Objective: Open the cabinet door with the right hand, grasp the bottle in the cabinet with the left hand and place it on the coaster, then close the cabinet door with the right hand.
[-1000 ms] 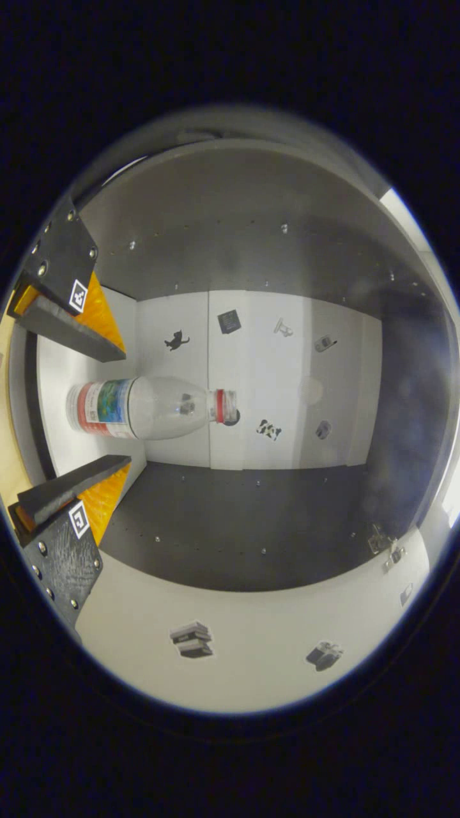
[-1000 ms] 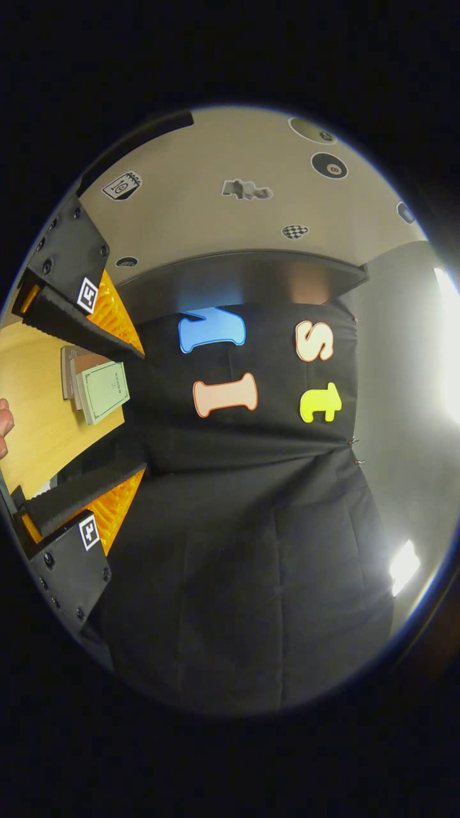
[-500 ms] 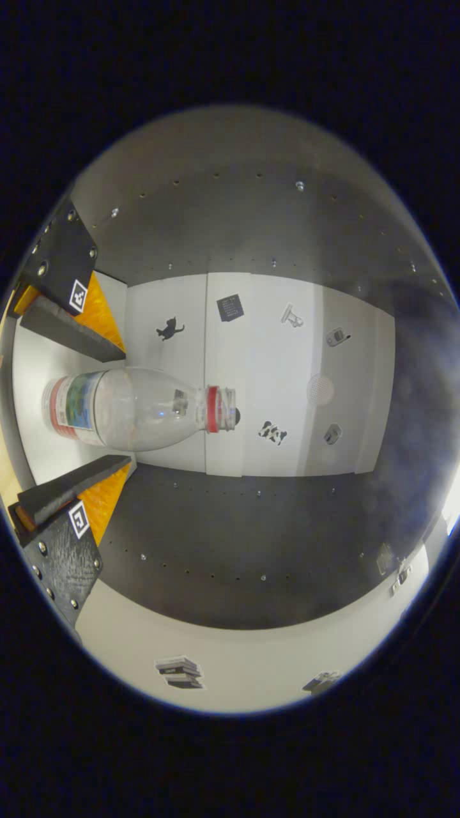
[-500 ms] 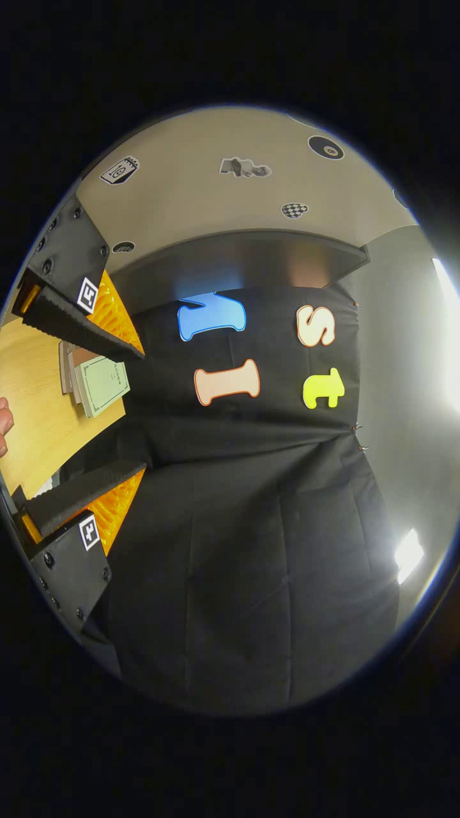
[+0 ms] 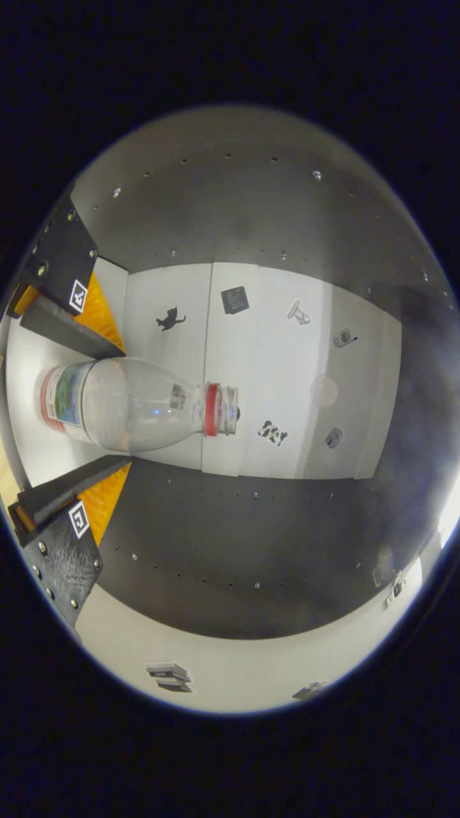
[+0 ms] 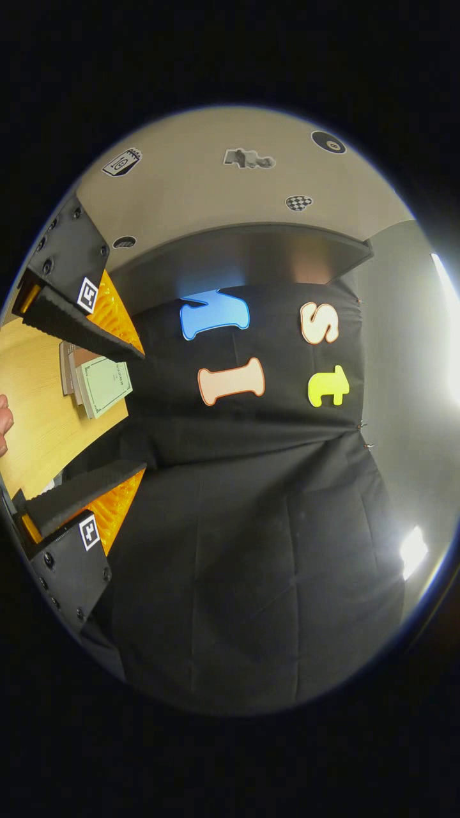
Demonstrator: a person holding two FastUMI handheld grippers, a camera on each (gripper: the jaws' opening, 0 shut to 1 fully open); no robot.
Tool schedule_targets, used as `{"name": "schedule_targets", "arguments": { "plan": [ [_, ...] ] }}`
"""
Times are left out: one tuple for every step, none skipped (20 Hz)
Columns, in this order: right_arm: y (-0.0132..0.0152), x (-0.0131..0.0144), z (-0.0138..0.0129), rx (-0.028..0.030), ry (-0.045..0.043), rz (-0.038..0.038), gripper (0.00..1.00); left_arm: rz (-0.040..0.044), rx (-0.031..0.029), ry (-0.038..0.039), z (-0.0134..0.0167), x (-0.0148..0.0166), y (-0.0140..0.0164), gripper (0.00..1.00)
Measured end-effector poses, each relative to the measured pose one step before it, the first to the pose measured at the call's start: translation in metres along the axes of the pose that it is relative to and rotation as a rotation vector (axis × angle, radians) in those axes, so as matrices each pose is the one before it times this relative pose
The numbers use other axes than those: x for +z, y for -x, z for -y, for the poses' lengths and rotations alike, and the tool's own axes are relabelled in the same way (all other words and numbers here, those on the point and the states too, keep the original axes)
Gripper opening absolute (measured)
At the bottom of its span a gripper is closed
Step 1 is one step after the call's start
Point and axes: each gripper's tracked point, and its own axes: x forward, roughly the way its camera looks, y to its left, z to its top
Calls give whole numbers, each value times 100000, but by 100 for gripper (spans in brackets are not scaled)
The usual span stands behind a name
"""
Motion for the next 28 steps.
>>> {"name": "schedule_targets", "arguments": {
  "plan": [
    [-106,-135,-6,244,-50,-195,98,138,206,238,56,11,-148,85],
    [-122,14,-4,312,2,-244,98,-241,158,-12,-46,-82,-10,82],
    [-115,-191,33,268,66,-229,98,10,382,-9,-166,-5,144,82],
    [-82,-77,23,357,68,-92,98,-69,140,66,-27,33,88,82],
    [-60,33,19,278,36,-101,98,88,-73,164,120,44,153,80],
    [-157,28,21,266,-41,73,98,164,258,-38,40,192,257,77],
    [-181,-37,-20,320,-165,225,98,242,158,-90,-6,194,368,77],
    [-144,89,34,254,-391,200,98,456,2,155,42,269,492,80],
    [-88,51,-132,407,-683,115,98,249,-82,462,92,231,556,80],
    [-4,-15,-192,946,-966,426,98,96,-584,684,164,221,767,80],
    [117,-27,-186,560,-1225,872,98,698,-943,286,252,242,948,80],
    [108,-86,-44,-132,-1529,403,98,975,-1196,-221,288,280,999,80],
    [282,-268,-129,-100,-1611,297,98,475,-1798,-610,345,-6,1248,77],
    [480,-142,-128,-555,-1444,467,98,659,-1613,-1017,405,75,1341,82],
    [527,-213,-11,-848,-1286,263,98,302,-922,-1010,167,26,1485,82],
    [472,-73,-218,-328,-948,161,98,-308,-847,-904,245,-261,1692,82],
    [362,-249,-202,-111,-402,-80,98,-332,431,-996,-115,-210,1676,82],
    [297,-317,-169,-143,-402,-761,98,-586,537,-1031,-215,-485,1800,79],
    [319,-464,-417,793,-980,-1308,98,-831,366,-1526,-169,-655,1749,77],
    [380,-280,-626,1288,-830,-693,98,-649,864,-1972,-321,-789,1928,77],
    [308,-211,-496,940,-516,-511,98,-912,1010,-1925,-442,-881,1577,77],
    [246,-59,-422,570,-97,-458,98,-1156,524,-965,-431,-1268,1598,77],
    [280,-108,-292,-48,251,-434,98,-1998,692,-130,-335,-1541,1659,80],
    [188,-179,-343,-231,517,-351,98,-1809,916,619,-524,-1708,1539,77],
    [254,8,-390,-146,810,106,98,-1330,1113,928,-623,-1631,1265,80],
    [422,8,-455,253,1066,346,98,-622,979,901,-620,-1534,1262,77],
    [348,45,-269,-171,1087,138,98,-183,1230,561,-609,-1196,1116,77],
    [317,13,-256,-300,931,28,98,-351,1533,327,-651,-1287,1265,77]
  ]
}}
